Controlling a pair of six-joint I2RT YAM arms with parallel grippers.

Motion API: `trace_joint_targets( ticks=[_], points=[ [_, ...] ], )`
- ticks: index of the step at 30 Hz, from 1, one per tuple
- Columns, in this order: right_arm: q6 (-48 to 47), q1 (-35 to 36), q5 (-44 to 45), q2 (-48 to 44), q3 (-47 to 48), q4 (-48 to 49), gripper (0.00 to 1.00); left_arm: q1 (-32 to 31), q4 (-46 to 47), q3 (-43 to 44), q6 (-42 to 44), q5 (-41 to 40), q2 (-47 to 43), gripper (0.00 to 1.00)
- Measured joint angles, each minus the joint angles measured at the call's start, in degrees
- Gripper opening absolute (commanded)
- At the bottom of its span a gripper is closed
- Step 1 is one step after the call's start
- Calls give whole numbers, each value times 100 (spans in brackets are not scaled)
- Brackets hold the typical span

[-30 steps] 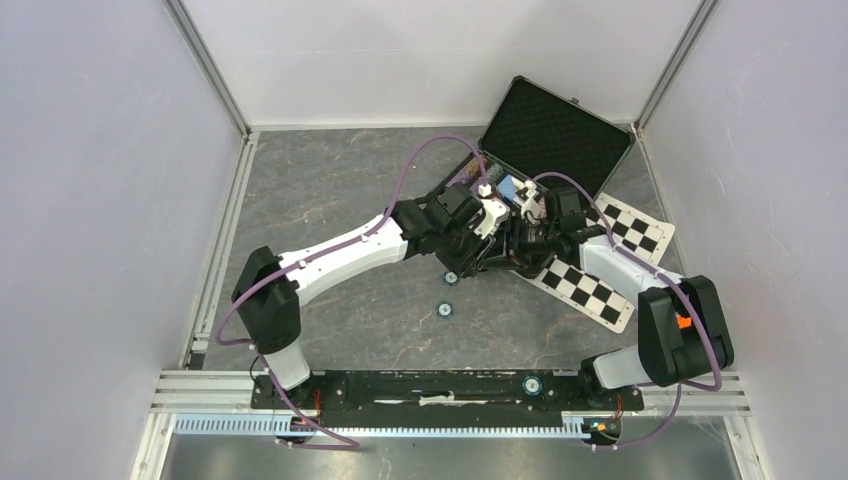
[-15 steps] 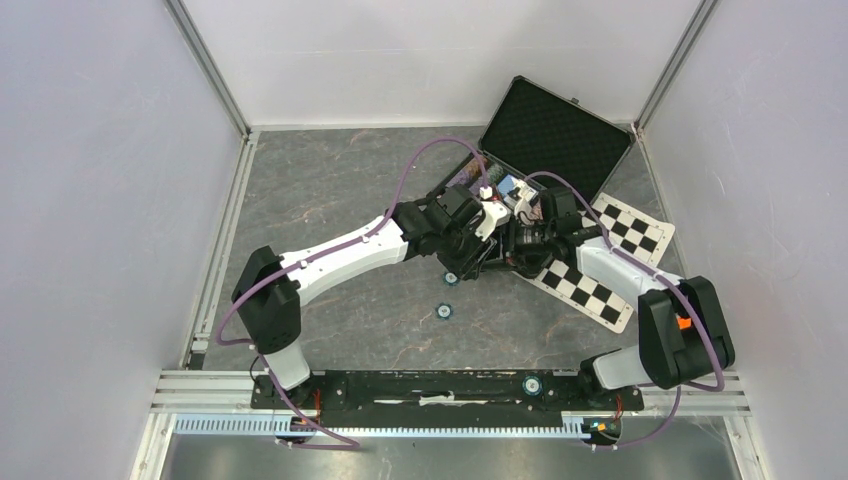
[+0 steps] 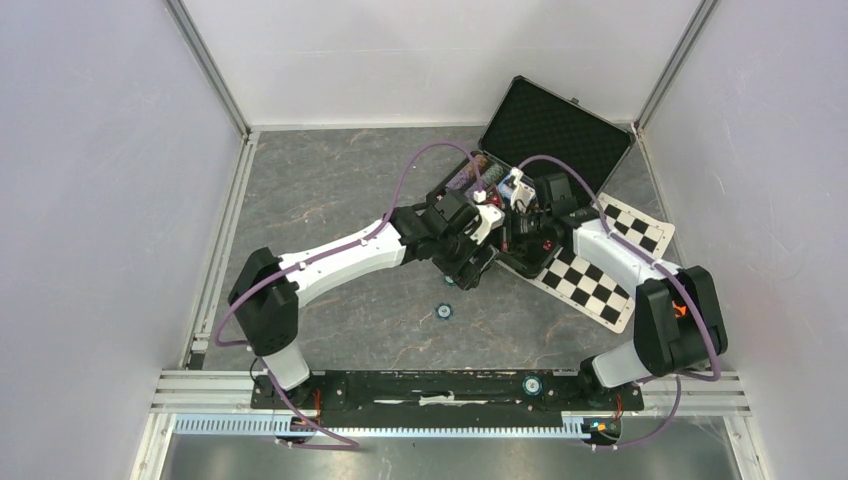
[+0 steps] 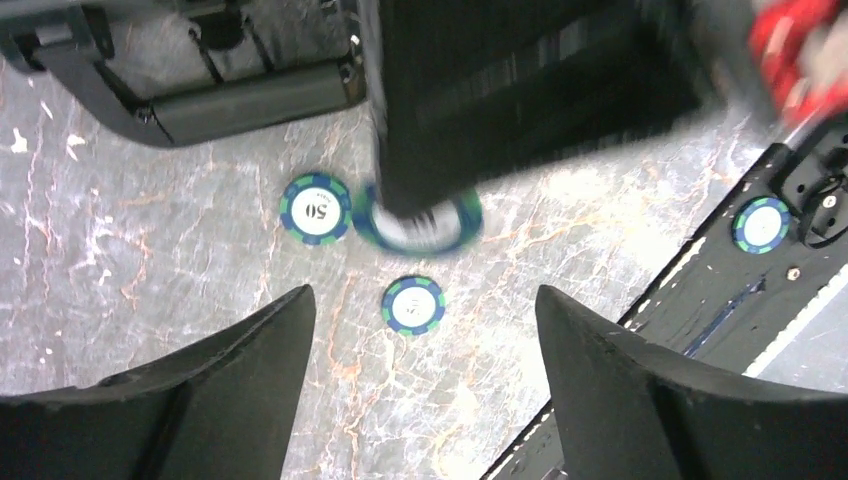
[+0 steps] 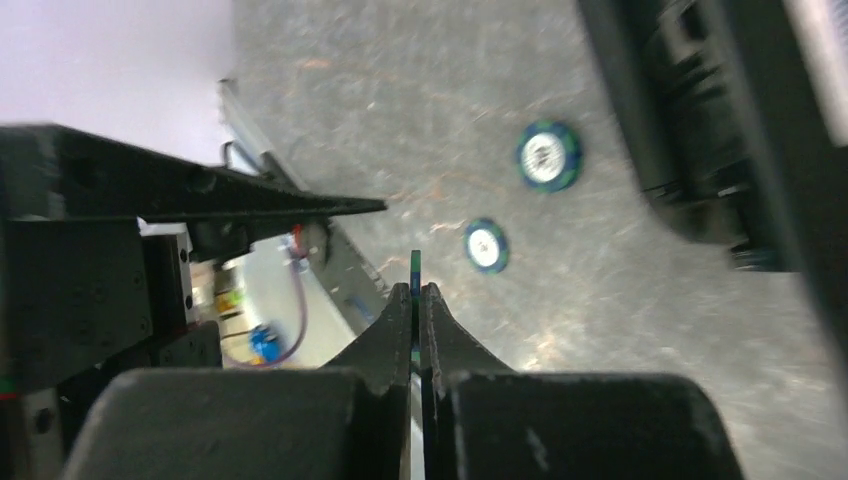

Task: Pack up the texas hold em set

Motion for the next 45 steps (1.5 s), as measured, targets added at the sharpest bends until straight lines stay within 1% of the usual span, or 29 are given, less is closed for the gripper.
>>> trace_joint_targets(
  ticks=[3,7,8,12,15,19,27,34,38,45],
  points=[
    [-741,-55,675,155,638,-616,0,13,-37,-249,-111,-131,-138,89],
    [-1467,-74,1582,116,1025,-949,0,13,-133,-584,-304,-278,-321,88],
    [-1694,-74,1893,92,1060,-1036,0,13,-144,-664,-382,-323,-348,87],
    [-2413,-74,2669,2,1060,-1211,0,13,-208,-870,-706,-420,-334,86],
    [-2994,-52,3176,-35,1060,-1207,0,13,-256,-901,-997,-437,-267,85],
    [-3508,-4,3731,-35,1036,-1180,0,13,-245,-949,-1263,-442,-140,85],
    [-3915,127,4096,166,1036,-973,0,13,-245,-1266,-1657,-374,-44,85],
    [-3930,229,4140,168,929,-887,0,13,-243,-1340,-1801,-372,-44,85],
    [-3923,240,4312,149,920,-911,0,13,-240,-1340,-1814,-369,-44,85],
    [-3923,240,4301,122,918,-925,0,13,-240,-1340,-1864,-328,-22,84]
  ],
)
